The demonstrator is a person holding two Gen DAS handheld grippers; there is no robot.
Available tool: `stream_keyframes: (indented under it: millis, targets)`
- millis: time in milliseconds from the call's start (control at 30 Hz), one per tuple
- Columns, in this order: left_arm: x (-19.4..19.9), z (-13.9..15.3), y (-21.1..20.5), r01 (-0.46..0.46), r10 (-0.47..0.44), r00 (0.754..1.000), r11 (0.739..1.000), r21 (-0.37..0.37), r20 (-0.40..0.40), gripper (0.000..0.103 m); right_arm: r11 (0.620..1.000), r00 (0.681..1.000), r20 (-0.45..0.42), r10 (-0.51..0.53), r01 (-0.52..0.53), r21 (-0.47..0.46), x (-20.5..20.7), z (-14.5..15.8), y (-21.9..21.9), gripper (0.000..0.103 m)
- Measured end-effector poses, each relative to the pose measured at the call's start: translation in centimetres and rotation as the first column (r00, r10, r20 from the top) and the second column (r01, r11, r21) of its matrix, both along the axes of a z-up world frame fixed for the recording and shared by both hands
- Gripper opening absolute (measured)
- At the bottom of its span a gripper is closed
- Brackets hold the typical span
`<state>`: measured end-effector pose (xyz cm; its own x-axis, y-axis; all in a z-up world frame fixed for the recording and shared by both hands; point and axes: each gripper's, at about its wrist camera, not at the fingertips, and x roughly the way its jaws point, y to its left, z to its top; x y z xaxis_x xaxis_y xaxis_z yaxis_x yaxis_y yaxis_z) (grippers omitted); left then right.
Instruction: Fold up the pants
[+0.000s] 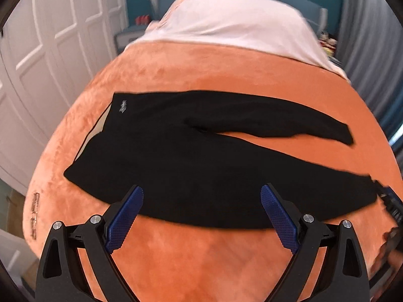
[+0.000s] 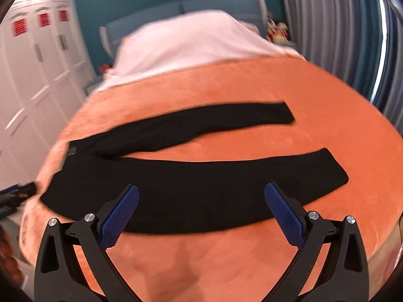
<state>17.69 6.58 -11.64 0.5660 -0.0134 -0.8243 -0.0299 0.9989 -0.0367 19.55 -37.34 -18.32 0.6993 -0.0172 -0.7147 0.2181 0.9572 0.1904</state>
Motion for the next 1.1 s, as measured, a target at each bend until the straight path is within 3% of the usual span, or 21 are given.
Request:
stream_keyframes:
  millis: [200, 400, 533, 667, 767, 900, 967, 1000, 1033, 1067, 1100]
  targets:
    - [12.8, -4.0, 8.3, -0.163, 0.163, 0.984, 0.987, 0.010, -0.074, 0.093, 0.994, 0.991, -0.101, -0.089, 0.095, 0.054, 12.6, -5.0, -12.7, 0.098]
    - [25.6, -7.9, 15.6, -0.272, 0.293, 0.953, 0.940, 0.207, -0.074, 0.093, 0.987, 0.973, -0.172, -0.152, 0.157, 0.020, 23.5, -9.2, -20.1, 0.098]
    - [31.9, -11.2, 19.9, -0.305, 0.333, 0.928, 0.937, 0.171, -0.166, 0.093, 0.978, 0.964, -0.188, -0.186, 0.200, 0.057, 28.4, -11.1, -22.9, 0.098]
    - [35.3, -14.0, 22.6, -0.348, 0.400, 0.892, 0.905, 0.246, -0.209, 0.093, 0.974, 0.950, -0.223, -0.220, 0.226, 0.000, 31.8, -12.9, -23.6, 0.098]
    - [36.9, -15.7, 23.8, -0.356, 0.404, 0.875, 0.910, 0.213, -0.265, 0.089, 0.975, 0.934, -0.289, -0.211, 0.221, 0.002, 33.9, -14.8, -24.0, 0.098]
    - [37.1, -15.7, 23.9, -0.378, 0.415, 0.874, 0.908, 0.181, -0.252, 0.087, 0.981, 0.930, -0.312, -0.195, 0.188, -0.050, 34.5, -15.7, -23.0, 0.098]
    - [37.4, -15.9, 23.7, -0.363, 0.402, 0.880, 0.913, 0.185, -0.255, 0.076, 0.981, 0.931, -0.309, -0.193, 0.183, -0.061, 34.2, -15.9, -22.8, 0.098]
    - [37.7, -16.1, 23.6, -0.344, 0.374, 0.890, 0.926, 0.153, -0.263, 0.058, 0.981, 0.933, -0.303, -0.193, 0.184, -0.058, 34.1, -15.9, -22.8, 0.098]
    - [38.2, -16.4, 23.6, -0.332, 0.357, 0.894, 0.934, 0.132, -0.271, 0.048, 0.982, 0.937, -0.294, -0.191, 0.183, -0.053, 33.9, -16.0, -22.7, 0.098]
    - [38.2, -16.2, 23.2, -0.330, 0.357, 0.897, 0.933, 0.140, -0.261, 0.042, 0.982, 0.939, -0.288, -0.190, 0.182, -0.054, 33.6, -16.0, -22.7, 0.089]
    - [38.3, -16.0, 22.9, -0.316, 0.343, 0.902, 0.939, 0.138, -0.262, 0.021, 0.983, 0.942, -0.282, -0.184, 0.179, -0.041, 33.2, -15.8, -22.6, 0.075]
